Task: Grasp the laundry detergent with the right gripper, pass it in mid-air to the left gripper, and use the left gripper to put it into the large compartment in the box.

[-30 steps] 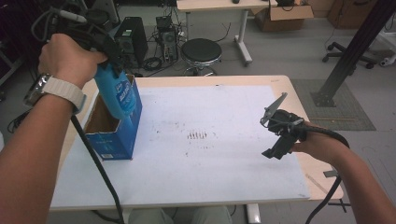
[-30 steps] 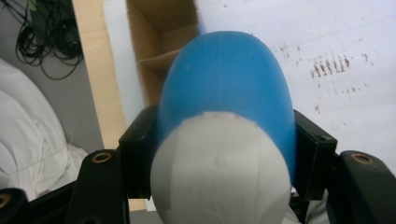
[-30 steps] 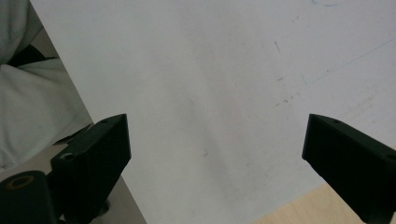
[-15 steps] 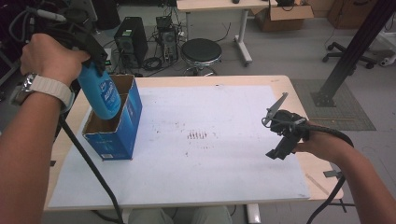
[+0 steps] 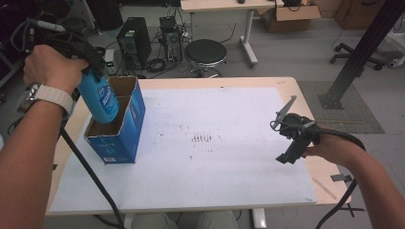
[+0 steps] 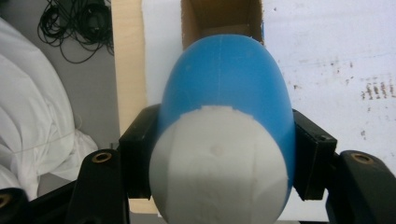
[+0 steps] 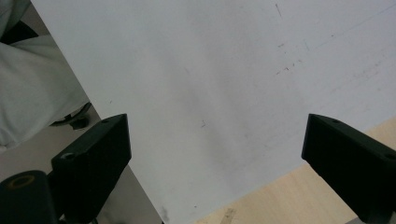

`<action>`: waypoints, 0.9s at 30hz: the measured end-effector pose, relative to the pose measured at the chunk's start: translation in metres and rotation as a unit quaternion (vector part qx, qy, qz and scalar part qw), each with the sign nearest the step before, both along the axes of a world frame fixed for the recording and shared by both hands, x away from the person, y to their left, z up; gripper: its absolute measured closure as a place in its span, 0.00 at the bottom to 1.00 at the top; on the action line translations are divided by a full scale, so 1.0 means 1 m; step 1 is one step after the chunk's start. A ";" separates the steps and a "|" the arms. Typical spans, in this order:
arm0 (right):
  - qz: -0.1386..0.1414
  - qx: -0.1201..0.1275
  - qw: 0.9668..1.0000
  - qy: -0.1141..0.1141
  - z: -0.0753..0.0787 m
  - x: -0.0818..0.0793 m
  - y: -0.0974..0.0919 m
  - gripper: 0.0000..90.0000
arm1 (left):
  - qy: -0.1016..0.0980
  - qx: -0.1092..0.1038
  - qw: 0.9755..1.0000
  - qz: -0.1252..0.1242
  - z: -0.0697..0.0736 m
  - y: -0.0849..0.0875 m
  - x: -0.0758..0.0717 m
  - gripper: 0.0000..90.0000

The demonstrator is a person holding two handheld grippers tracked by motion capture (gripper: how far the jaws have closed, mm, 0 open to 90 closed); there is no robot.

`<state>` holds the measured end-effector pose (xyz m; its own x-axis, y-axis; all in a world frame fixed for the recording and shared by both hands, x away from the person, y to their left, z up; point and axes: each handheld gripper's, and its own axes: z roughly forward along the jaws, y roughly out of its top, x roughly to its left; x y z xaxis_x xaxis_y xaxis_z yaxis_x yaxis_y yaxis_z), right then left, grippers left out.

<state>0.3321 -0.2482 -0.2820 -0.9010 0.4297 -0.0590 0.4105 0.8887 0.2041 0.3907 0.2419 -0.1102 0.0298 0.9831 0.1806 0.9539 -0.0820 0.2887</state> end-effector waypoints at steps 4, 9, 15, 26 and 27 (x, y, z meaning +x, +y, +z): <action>0.002 -0.001 1.000 0.002 -0.001 0.001 0.001 0.09 | -0.003 0.001 1.000 0.000 -0.009 0.003 0.002 0.43; 0.001 -0.002 1.000 0.003 -0.002 0.002 0.002 0.09 | -0.006 -0.004 1.000 0.001 -0.029 0.007 0.006 0.43; -0.001 0.001 1.000 0.003 -0.003 0.002 0.001 0.09 | -0.005 -0.001 1.000 -0.010 -0.060 0.009 0.011 0.43; -0.010 -0.001 1.000 0.008 -0.008 0.002 -0.003 0.09 | 0.000 0.000 1.000 -0.017 -0.109 0.016 0.017 0.43; -0.012 -0.002 1.000 0.010 -0.009 0.003 -0.003 0.09 | 0.001 0.001 1.000 -0.018 -0.112 0.015 0.017 0.43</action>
